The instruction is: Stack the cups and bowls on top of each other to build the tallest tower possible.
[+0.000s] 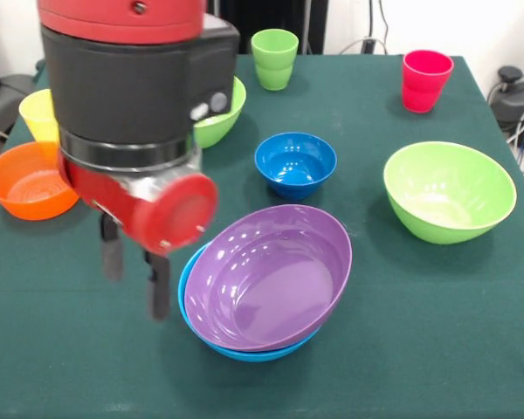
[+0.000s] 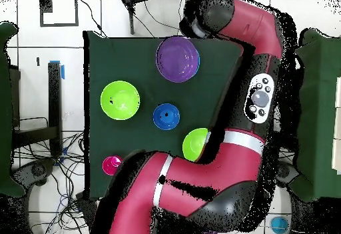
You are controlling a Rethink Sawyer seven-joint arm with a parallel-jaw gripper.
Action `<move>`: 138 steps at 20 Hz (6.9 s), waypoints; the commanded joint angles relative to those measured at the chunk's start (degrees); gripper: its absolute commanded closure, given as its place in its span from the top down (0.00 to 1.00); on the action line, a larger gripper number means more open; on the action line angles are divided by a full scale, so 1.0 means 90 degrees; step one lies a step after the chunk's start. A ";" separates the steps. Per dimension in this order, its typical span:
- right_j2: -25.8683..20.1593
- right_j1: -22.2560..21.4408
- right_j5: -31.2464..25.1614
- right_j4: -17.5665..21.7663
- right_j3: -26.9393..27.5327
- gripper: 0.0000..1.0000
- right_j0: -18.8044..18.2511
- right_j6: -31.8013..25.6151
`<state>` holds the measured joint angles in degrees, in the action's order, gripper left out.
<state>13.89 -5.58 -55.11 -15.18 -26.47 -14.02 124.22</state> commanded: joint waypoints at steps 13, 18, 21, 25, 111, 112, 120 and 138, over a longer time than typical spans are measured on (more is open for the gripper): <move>-0.1131 0.0190 -0.0477 0.0313 -0.0066 1.00 0.0991 -0.3698; -0.1174 -0.0591 -0.0613 0.0368 -0.1125 1.00 0.1250 -0.3967; -0.1253 -0.0728 -0.0414 0.0442 -0.1530 1.00 0.1344 -0.3985; -0.1197 -0.0848 -0.0375 0.0637 -0.1795 1.00 0.1366 -0.4002; -0.2570 -0.0670 0.0877 0.2845 -0.2593 1.00 0.0496 -0.3840; -0.2580 -0.0673 0.0884 0.2860 -0.2600 1.00 0.0494 -0.3825; -0.2688 -0.0778 0.0898 0.2996 -0.2752 1.00 0.0464 -0.3676; -0.2765 -0.0622 0.1054 0.3149 -0.2681 1.00 0.0483 -0.3600</move>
<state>-4.96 -14.36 -49.45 8.00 -45.21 -9.09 106.62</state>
